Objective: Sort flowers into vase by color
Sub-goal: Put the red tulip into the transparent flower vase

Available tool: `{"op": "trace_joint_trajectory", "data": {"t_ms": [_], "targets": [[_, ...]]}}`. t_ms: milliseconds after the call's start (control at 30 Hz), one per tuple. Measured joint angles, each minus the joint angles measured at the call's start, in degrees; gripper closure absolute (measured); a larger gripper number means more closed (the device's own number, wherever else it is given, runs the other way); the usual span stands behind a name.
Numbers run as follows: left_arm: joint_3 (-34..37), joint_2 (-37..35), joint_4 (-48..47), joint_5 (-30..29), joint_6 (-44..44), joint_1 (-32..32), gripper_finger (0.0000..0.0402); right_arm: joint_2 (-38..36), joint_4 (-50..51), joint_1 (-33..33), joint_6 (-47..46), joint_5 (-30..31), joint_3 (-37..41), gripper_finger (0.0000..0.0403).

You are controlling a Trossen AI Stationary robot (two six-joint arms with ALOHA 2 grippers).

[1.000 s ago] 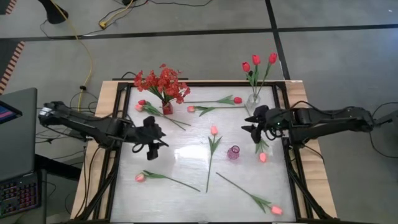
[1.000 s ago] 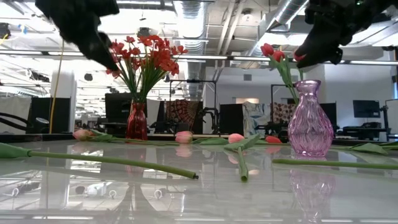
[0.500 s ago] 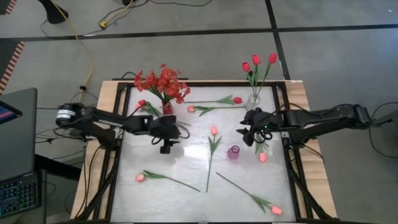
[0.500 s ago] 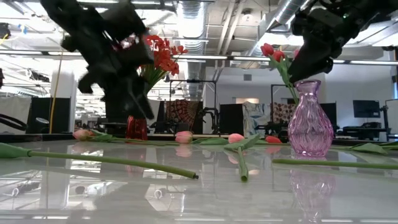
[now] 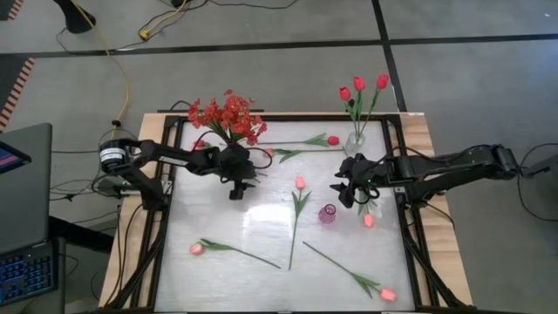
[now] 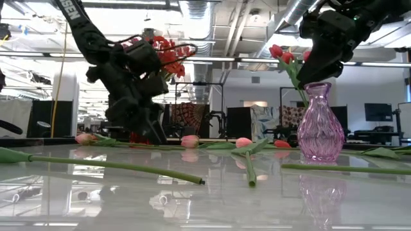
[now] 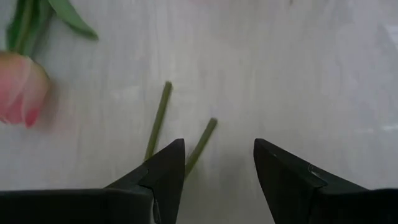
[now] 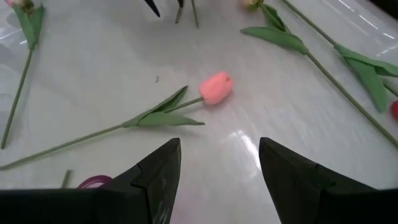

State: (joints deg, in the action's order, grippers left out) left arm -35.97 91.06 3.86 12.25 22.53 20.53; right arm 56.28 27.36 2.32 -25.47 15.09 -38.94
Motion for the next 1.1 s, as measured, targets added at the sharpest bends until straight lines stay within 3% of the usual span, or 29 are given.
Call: {"op": "trace_joint_trajectory", "data": {"t_ms": [333,667,833,1000,1100], "targets": [[-0.07,1.65,0.39,-1.58,0.79,0.16,0.0234,-0.03,-1.3,-2.16,-0.01,0.0,0.0,0.0159],[-0.09,1.58,-0.53,-2.39,-1.51,-0.01,0.0392,-0.03,-1.36,-2.05,-0.15,0.0,0.0,0.0159],[-0.09,0.78,-1.62,-2.34,-4.65,-2.85,0.04,-0.03,-1.34,-2.05,-0.14,-0.01,0.0,0.0159],[0.09,-2.75,-3.72,-0.63,-7.96,-9.79,0.0401,-0.03,-1.32,-2.05,-0.11,-0.04,0.0,0.0159],[0.09,-5.93,-4.14,-5.15,-8.73,-14.99,0.0401,-0.03,-1.36,-2.09,-0.02,-0.04,0.0,0.0159]]}}
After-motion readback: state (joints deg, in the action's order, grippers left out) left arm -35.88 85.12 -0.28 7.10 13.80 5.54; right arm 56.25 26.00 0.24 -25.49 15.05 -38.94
